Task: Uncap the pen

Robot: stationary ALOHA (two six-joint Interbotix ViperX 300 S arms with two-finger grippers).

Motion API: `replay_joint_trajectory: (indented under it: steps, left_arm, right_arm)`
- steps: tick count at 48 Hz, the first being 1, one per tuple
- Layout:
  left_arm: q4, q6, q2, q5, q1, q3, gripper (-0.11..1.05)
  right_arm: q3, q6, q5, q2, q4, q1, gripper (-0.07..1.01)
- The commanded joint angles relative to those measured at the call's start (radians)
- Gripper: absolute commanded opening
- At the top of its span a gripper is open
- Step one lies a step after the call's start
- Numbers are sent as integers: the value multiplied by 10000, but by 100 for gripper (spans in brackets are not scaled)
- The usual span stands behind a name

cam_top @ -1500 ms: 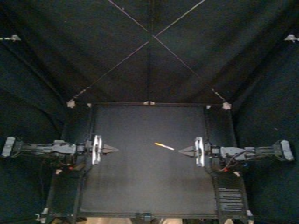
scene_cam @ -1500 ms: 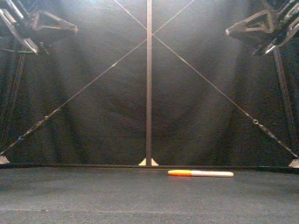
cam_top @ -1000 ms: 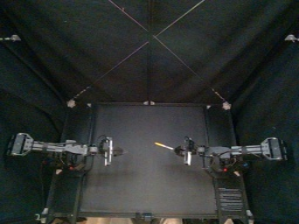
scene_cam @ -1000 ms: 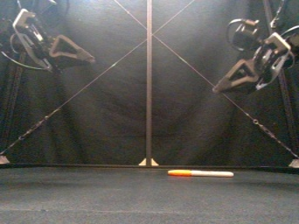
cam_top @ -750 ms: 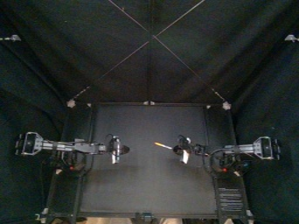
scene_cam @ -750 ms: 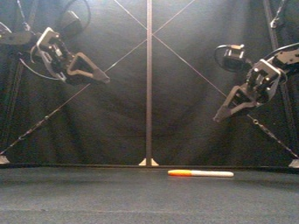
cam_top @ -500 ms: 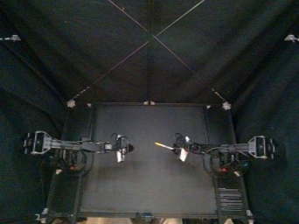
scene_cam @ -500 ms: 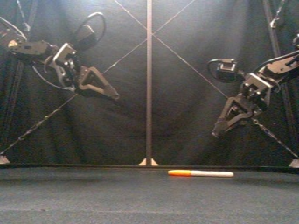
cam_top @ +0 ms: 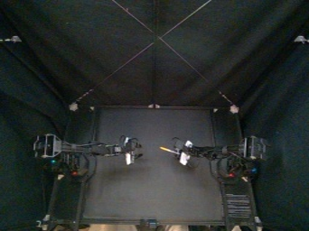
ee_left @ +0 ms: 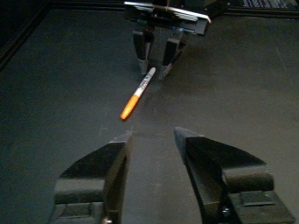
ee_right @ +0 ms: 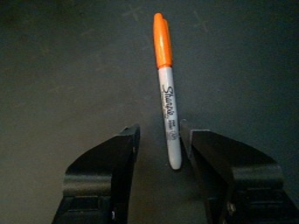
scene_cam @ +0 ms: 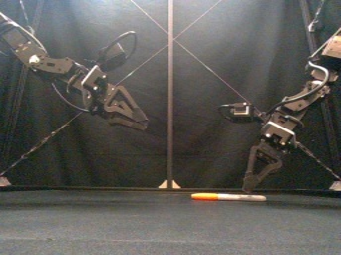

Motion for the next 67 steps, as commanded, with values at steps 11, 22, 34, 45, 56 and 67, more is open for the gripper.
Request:
replay_joint_trajectory:
  steps: [11, 22, 34, 45, 56, 67]
  left_arm:
    - [0, 0, -61, -92, 61, -261, 89]
    - [-31, -31, -107, -92, 46, -261, 89]
    - [-522, -77, -276, -322, -61, -291, 89]
    - [-1012, -77, -583, -414, -77, -307, 89]
    - [-1749, -107, -675, -644, -322, -322, 89]
    - [-1948, -107, -675, -1012, -598, -337, 89]
  right_arm:
    - [-337, -15, 31, 445, -107, -337, 75]
    - [-368, 15, 383, 322, -92, -245, 49]
    - [-966, -92, 337, -629, -798, 184, 40]
    - [-1657, -15, 383, -1442, -1703, 660, 40]
    - [-2117, -46, 383, -1534, -2102, 1012, 40]
    - [-2562, -31, 261, -1365, -2408, 1181, 40]
